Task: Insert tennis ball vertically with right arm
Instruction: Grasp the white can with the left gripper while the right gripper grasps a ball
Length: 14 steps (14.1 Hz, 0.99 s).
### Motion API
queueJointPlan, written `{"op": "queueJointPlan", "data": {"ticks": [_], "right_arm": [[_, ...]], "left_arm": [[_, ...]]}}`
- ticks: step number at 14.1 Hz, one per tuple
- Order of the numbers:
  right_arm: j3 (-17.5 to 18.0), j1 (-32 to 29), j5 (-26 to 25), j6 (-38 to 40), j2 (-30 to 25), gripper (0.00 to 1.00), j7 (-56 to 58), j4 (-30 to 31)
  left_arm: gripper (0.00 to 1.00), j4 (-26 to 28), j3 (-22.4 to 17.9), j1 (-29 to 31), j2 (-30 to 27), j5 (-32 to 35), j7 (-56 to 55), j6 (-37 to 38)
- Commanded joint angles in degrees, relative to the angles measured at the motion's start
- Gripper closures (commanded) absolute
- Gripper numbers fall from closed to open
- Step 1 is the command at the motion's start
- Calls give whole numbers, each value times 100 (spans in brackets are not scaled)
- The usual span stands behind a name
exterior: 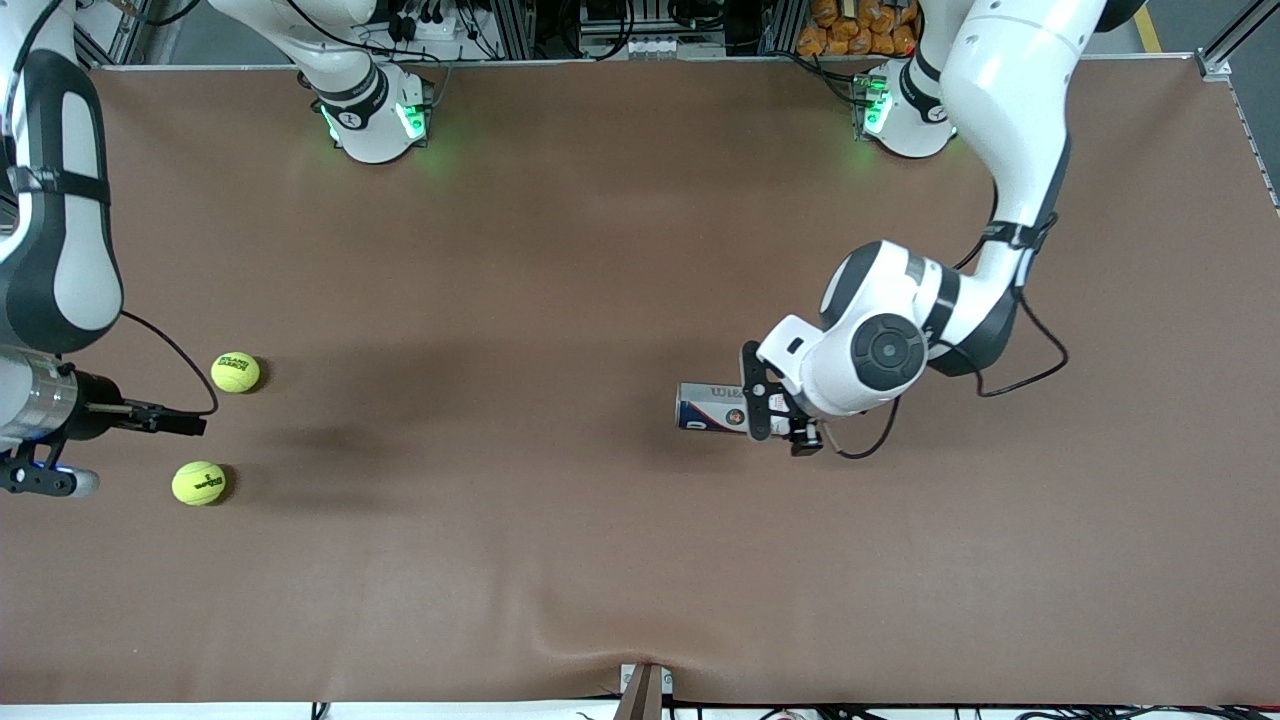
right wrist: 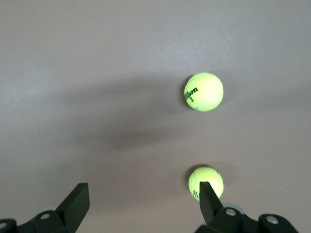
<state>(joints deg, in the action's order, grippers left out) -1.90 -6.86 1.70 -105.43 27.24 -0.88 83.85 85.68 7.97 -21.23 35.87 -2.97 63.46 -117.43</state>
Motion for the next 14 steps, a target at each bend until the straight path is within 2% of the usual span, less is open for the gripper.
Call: {"op": "queueJointPlan", "data": {"ticks": [1,2,6,9,14], "right_arm": [[50,-201,6,-381,447,0,140,-97],[50,-245,-3,-495,536,0,297,-97],[50,-386,-64,-909,913,0,808,-115],[50,-482,-38,-1576,1247,0,834,-80],[58,-675,-21,-1726,1599,0,1141,-123]], "left_arm": [[0,-131,-24,-407,253,366,88,-288],[0,-122,-24,-469,306,567,44,-446],[0,-78,-24,-347,482,613,123,-509],[0,-60,-24,-365,569,596,88,-509],[0,-61,-24,-408,623,613,44,-536]]}}
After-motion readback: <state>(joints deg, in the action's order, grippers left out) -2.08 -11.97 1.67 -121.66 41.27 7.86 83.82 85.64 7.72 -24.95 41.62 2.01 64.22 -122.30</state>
